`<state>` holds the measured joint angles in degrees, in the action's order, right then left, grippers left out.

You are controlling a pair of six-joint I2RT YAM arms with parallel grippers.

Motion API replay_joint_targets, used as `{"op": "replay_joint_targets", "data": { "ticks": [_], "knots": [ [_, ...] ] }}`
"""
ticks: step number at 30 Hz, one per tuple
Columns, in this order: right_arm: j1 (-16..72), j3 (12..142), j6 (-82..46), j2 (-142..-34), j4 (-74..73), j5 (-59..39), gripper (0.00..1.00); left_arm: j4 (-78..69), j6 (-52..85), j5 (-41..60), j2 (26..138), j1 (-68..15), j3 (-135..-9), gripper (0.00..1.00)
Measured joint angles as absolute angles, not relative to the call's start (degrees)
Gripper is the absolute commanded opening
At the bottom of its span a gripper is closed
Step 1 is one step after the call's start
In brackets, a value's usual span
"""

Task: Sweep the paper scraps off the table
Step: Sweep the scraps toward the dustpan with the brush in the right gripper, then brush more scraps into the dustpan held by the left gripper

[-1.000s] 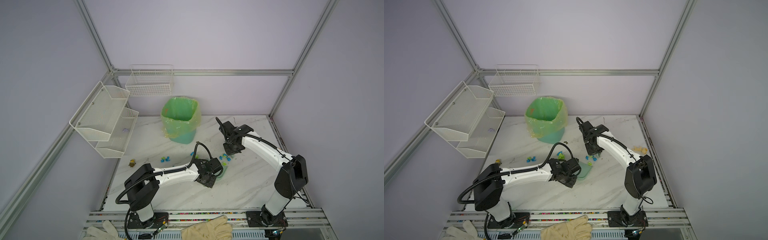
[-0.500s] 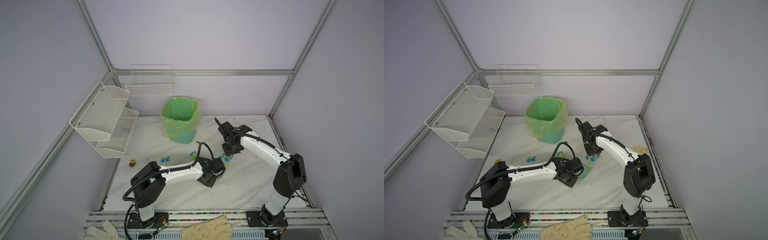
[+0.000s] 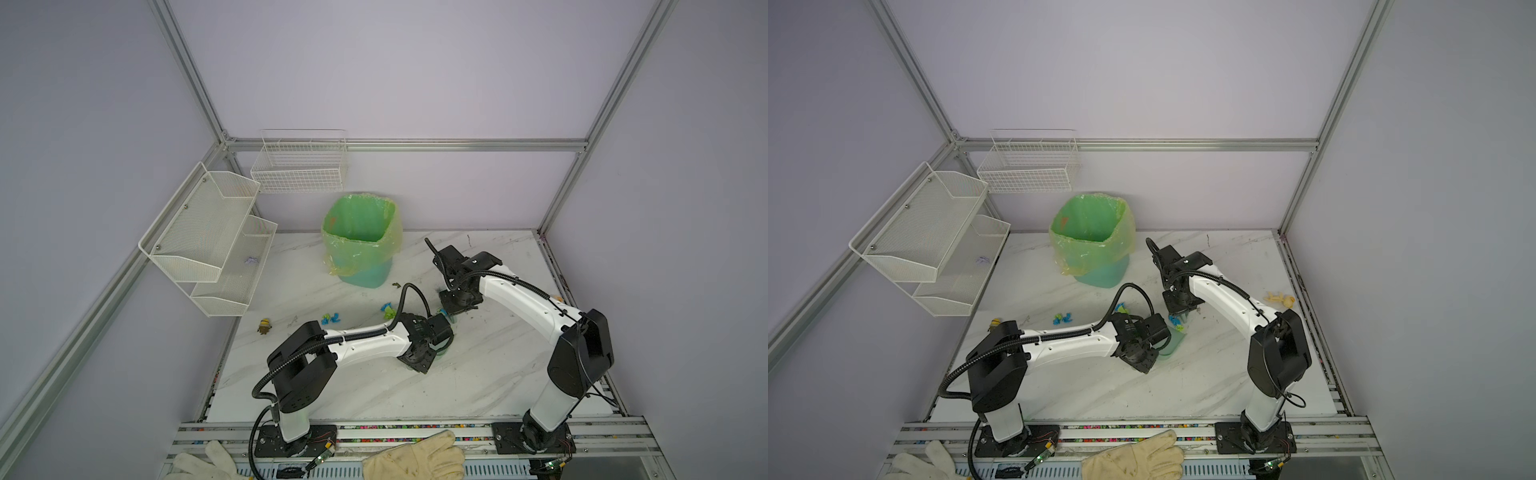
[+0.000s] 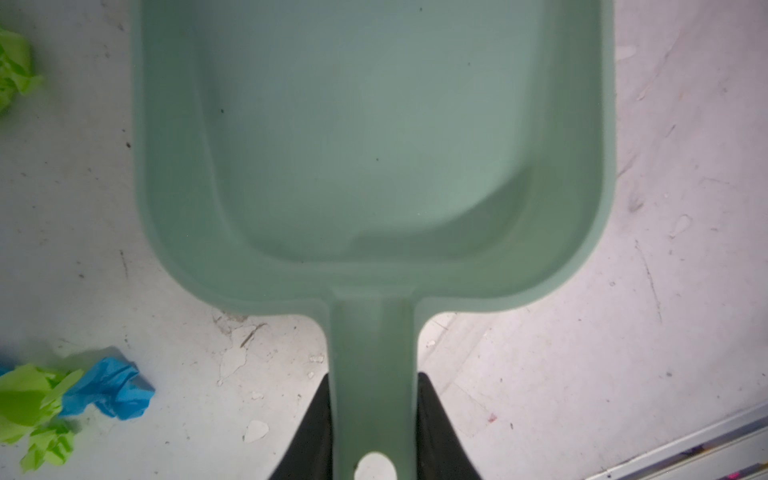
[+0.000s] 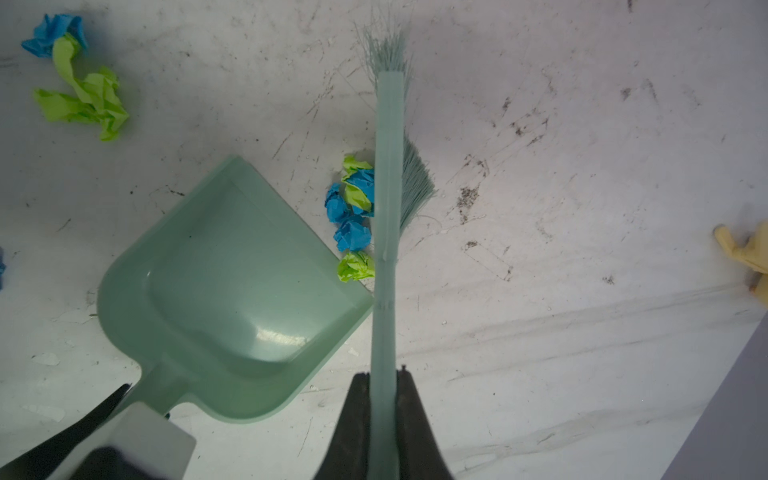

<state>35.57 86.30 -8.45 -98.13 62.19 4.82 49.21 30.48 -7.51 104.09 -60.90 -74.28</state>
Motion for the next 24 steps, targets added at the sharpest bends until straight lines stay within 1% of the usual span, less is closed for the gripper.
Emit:
{"op": "replay_joint_targets", "data": {
  "ticks": [13, 24],
  "knots": [
    [36.45, 77.58, -7.18, -90.28, 61.91, -3.31, 0.00, 48.93, 28.67, -8.14, 104.62, -59.86, -74.37, 0.00],
    [36.69, 75.92, -6.72, -82.65, 61.45, -11.38, 0.00, 48.88, 27.57, -7.92, 104.62, -58.89, -74.37, 0.00]
  ]
}}
